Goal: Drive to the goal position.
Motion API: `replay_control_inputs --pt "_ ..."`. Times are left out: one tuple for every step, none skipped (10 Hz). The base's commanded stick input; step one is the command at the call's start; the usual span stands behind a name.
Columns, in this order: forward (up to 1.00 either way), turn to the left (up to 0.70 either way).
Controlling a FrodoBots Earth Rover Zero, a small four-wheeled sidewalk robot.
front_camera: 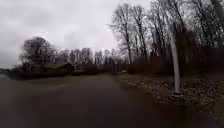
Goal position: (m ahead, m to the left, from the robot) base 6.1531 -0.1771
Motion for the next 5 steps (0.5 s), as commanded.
replay_control_inputs --pt "1.0 0.4" --pt "1.0 0.4" --pt "1.0 0.4" --pt "1.0 0.4" --pt "1.0 0.4"
